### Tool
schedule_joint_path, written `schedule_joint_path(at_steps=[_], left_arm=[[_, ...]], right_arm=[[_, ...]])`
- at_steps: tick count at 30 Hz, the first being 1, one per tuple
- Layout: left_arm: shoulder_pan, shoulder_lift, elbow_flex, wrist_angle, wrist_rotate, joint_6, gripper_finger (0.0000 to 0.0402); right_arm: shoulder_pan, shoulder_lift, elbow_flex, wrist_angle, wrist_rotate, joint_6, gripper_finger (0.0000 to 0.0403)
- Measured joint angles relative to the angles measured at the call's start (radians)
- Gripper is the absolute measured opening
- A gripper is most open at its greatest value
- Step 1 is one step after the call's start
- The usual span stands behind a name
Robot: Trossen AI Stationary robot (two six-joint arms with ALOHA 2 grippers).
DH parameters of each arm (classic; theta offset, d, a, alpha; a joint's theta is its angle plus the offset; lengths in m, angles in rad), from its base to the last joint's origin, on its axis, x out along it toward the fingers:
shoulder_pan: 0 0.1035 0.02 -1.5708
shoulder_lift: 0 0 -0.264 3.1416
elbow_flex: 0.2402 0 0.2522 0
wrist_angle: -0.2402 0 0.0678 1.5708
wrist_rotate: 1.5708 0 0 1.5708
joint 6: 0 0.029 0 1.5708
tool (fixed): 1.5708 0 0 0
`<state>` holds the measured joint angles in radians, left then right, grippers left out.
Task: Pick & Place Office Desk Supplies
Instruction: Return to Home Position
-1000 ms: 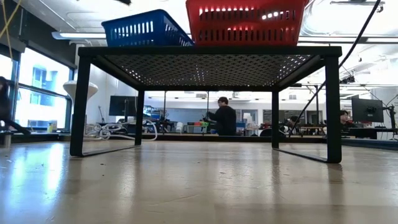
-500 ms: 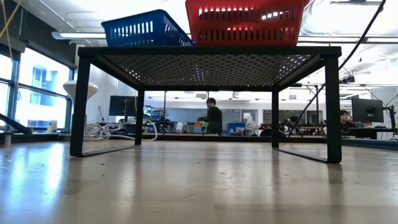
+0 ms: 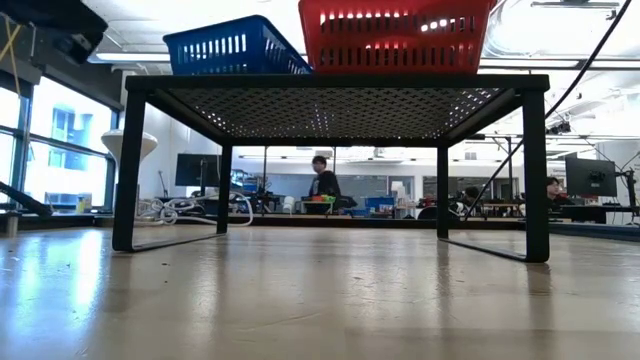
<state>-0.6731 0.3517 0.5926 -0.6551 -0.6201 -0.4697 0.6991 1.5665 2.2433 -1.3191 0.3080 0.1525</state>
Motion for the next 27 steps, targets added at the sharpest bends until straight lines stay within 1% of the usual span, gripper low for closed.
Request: schedule_joint_path(at_steps=[2, 5, 8, 10, 13, 17, 20, 22, 25, 27], left_arm=[[0.0, -0.048, -0.064, 0.106, 0.012, 0.034, 0.0], [0.0, -0.107, -0.15, 0.233, 0.031, 0.086, 0.0], [0.0, -0.148, -0.225, 0.316, 0.031, 0.109, 0.0], [0.001, -0.166, -0.274, 0.352, 0.031, 0.115, 0.0], [0.002, -0.176, -0.33, 0.41, 0.031, 0.114, 0.0], [0.003, -0.175, -0.372, 0.453, 0.049, 0.114, 0.0], [0.003, -0.174, -0.396, 0.502, 0.104, 0.153, 0.0], [0.003, -0.174, -0.439, 0.616, 0.16, 0.22, 0.0], [0.01, -0.174, -0.522, 0.778, 0.232, 0.315, 0.0], [0.033, -0.173, -0.56, 0.816, 0.251, 0.356, 0.0]], right_arm=[[0.007, 0.0, -0.011, 0.009, -0.001, 0.008, 0.0002], [0.011, -0.013, -0.091, 0.048, 0.006, 0.009, 0.0002], [0.012, -0.058, -0.234, 0.106, 0.0, 0.012, 0.0002], [0.012, -0.123, -0.343, 0.166, 0.002, 0.03, 0.0002], [0.012, -0.295, -0.549, 0.302, 0.012, 0.054, 0.0002], [0.012, -0.559, -0.876, 0.613, 0.03, 0.012, 0.0002], [0.006, -0.762, -1.155, 0.873, 0.029, -0.062, 0.0002], [-0.014, -0.88, -1.335, 1.001, 0.021, -0.104, 0.0002], [-0.07, -1.023, -1.573, 1.193, -0.045, -0.141, 0.0002], [-0.117, -1.108, -1.702, 1.269, -0.09, -0.16, 0.0002]])
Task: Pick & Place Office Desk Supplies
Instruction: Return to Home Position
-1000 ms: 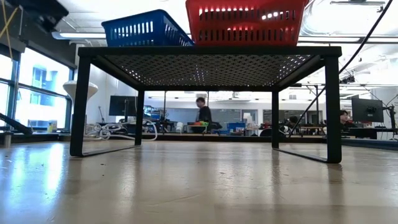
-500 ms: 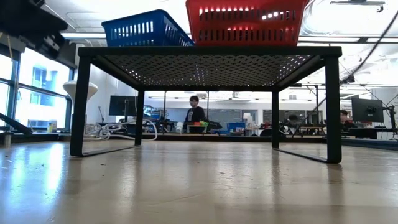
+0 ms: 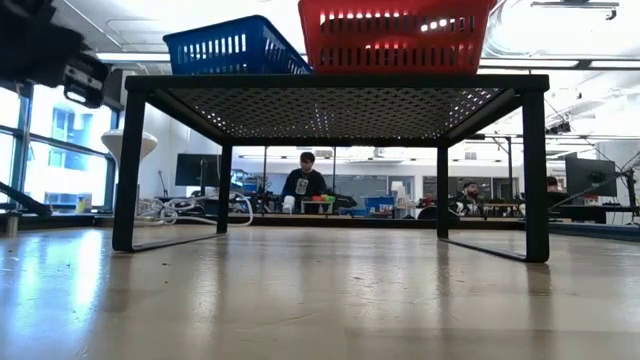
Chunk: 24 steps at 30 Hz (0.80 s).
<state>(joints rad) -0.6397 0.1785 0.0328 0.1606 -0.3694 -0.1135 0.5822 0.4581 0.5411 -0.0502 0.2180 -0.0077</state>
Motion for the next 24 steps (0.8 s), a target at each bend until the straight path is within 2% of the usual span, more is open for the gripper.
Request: schedule_joint_path(at_steps=[3, 5, 9, 11, 17, 20, 24], left_arm=[[0.07, 0.003, -0.019, 0.011, 0.005, 0.005, 0.0], [0.144, 0.013, -0.02, 0.048, 0.059, 0.017, 0.0], [0.347, 0.025, -0.02, 0.126, 0.315, 0.037, 0.0], [0.456, 0.032, -0.021, 0.108, 0.402, 0.009, 0.0], [0.724, 0.033, -0.023, 0.01, 0.54, -0.057, 0.0], [0.807, 0.035, -0.024, 0.001, 0.638, -0.059, 0.0], [0.862, 0.034, -0.024, -0.005, 0.777, -0.068, 0.0]], right_arm=[[-0.082, -0.114, -0.143, 0.127, -0.041, -0.014, 0.0002], [-0.139, -0.17, -0.203, 0.188, -0.095, -0.022, 0.0002], [-0.251, -0.229, -0.262, 0.199, -0.222, -0.017, 0.0002], [-0.296, -0.236, -0.276, 0.191, -0.257, 0.004, 0.0002], [-0.381, -0.221, -0.356, 0.172, -0.159, 0.036, 0.0002], [-0.398, -0.198, -0.406, 0.16, -0.097, 0.04, 0.0002], [-0.401, -0.199, -0.456, 0.216, -0.13, 0.041, 0.0002]])
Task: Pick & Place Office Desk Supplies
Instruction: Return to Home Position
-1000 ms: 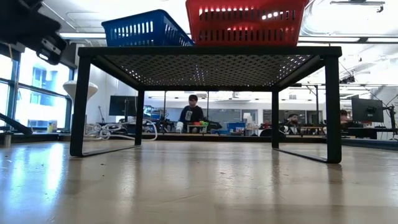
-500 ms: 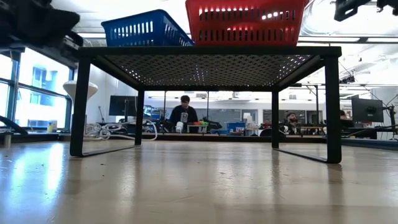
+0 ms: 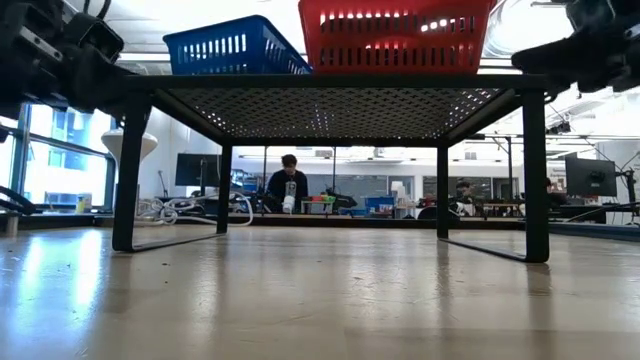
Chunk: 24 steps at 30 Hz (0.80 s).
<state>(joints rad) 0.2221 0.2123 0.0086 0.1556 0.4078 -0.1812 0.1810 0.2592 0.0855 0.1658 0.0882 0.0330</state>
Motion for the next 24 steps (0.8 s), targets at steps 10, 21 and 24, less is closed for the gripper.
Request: schedule_joint_path(at_steps=[10, 21, 24], left_arm=[[-0.019, 0.0, 0.0, -0.046, 0.062, -0.01, 0.0], [-0.021, 0.0, -0.001, -0.039, -0.084, -0.044, 0.0], [-0.021, 0.0, -0.001, -0.039, -0.105, -0.044, 0.0]], right_arm=[[0.0, -0.001, -0.077, 0.076, -0.06, 0.019, 0.0002], [0.0, 0.008, -0.077, -0.093, 0.064, 0.1, 0.0002], [0.0, 0.008, -0.077, -0.109, 0.062, 0.102, 0.0002]])
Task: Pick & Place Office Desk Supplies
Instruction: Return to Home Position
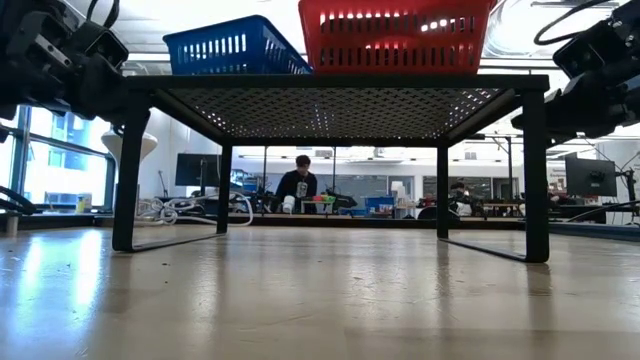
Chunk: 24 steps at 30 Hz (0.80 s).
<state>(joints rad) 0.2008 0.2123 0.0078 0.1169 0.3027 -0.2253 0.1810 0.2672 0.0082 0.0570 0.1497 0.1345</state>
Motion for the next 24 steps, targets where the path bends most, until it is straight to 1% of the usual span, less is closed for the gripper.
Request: schedule_joint_path(at_steps=[14, 18, 24], left_arm=[[0.0, 0.0, 0.0, 0.0, -0.003, 0.0, 0.0], [-0.024, -0.059, 0.0, -0.003, -0.015, 0.0, 0.0], [-0.025, -0.196, 0.0, -0.003, -0.013, 0.0, 0.0]], right_arm=[[0.0, 0.0, -0.001, 0.0, 0.0, 0.0, 0.0002], [0.0, 0.0, -0.001, -0.001, 0.0, 0.0, 0.0002], [0.0, 0.0, -0.001, -0.001, 0.0, 0.0, 0.0002]])
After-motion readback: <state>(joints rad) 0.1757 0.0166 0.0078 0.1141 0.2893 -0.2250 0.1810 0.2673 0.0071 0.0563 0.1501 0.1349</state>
